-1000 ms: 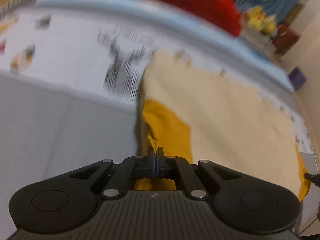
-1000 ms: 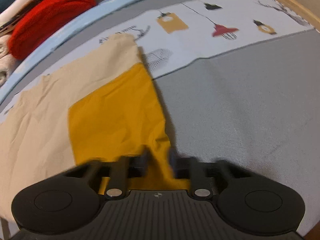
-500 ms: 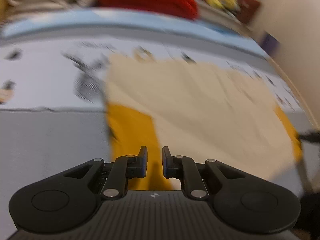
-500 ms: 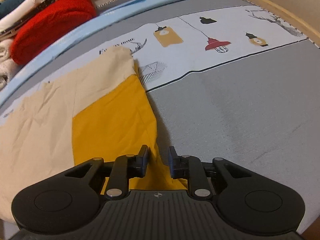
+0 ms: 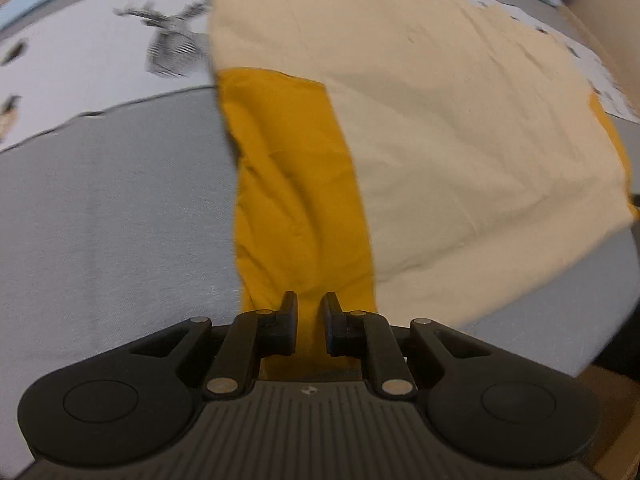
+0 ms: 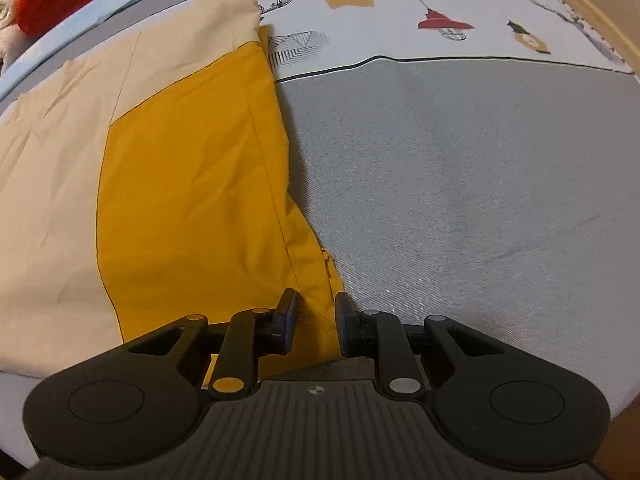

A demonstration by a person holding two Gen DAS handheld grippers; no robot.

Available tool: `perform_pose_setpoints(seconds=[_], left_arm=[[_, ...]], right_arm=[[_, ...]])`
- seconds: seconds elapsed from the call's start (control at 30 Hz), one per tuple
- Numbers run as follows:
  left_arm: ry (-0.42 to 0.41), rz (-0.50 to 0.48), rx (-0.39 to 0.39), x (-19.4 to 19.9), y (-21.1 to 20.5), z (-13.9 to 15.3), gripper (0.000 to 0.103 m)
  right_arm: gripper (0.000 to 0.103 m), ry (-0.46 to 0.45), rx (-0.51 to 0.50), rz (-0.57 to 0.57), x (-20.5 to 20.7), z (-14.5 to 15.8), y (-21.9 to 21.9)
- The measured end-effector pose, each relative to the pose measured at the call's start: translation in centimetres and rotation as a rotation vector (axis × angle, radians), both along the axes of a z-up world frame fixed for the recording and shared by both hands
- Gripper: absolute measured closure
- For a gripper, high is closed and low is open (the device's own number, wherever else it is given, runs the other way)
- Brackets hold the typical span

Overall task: Fold large clothes
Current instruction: 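Move both tools to the yellow flap of the cloth, then close both tools on the yellow flap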

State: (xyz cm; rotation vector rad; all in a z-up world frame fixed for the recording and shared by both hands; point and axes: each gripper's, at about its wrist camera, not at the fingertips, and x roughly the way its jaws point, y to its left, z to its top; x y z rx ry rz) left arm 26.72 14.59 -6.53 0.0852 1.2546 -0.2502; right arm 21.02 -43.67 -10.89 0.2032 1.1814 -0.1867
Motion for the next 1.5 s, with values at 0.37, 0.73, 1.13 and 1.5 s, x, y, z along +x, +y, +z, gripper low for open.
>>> perform_pose_setpoints(seconds=[0.37,0.73,1.13,1.5], left_arm=[[-0.195,0.497,-0.475,-7.0,1.2,4.3,0.058],[-0.045,0.677,-0.49,-6.8,3.3,-2.1,0.051],[-0.096,0.775,-0.562,-6.6,4.1,-4.0,0.049],[-0.151,0.854,-0.609,-6.6,4.1,-4.4,0.049]], right_arm=[[0.074,-0.355,0.117,-0.27,-6.4,6.7,1.6],[0.057,-0.138,0.308,-0.389,-6.4,-0.1,2.0],[0.056,-0.14,0.322,-0.443,-6.6,-0.4,1.6],[0.061,-0.149,0.277,-0.467,-5.3,-0.6,1.3]])
